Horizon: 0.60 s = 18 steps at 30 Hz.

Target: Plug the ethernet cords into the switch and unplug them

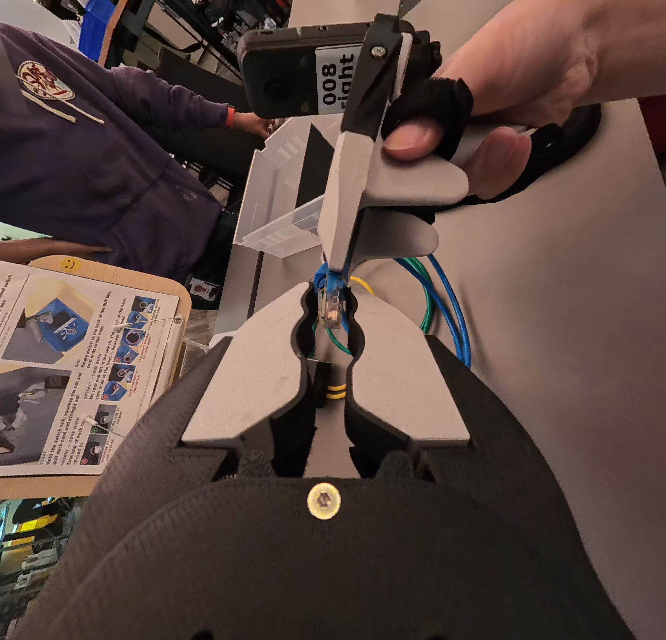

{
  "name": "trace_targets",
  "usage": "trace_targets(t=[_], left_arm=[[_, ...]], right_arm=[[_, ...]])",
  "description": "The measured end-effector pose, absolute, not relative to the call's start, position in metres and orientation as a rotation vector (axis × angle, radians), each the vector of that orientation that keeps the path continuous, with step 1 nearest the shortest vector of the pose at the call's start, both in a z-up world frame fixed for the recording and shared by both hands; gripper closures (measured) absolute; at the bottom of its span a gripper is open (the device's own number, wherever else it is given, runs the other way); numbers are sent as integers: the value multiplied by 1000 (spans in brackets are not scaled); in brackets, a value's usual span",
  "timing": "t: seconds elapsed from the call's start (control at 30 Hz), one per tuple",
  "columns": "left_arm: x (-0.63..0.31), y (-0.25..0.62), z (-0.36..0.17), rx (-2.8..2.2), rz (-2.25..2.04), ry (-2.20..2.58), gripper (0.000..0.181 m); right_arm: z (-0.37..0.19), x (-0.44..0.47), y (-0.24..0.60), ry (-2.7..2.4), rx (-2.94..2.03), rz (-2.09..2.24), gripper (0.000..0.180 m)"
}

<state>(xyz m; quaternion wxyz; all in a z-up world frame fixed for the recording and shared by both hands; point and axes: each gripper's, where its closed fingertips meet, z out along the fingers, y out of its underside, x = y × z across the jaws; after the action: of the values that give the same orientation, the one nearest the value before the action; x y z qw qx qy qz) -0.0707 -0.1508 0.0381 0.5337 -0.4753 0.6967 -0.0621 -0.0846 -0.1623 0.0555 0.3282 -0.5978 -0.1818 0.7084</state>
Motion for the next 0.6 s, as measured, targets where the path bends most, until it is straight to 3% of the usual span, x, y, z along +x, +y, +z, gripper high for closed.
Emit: trace_targets(t=[0.6], left_arm=[[-68, -166, 40, -1041, -209, 1686, 167]], right_arm=[[54, -84, -178, -666, -1540, 1743, 167]])
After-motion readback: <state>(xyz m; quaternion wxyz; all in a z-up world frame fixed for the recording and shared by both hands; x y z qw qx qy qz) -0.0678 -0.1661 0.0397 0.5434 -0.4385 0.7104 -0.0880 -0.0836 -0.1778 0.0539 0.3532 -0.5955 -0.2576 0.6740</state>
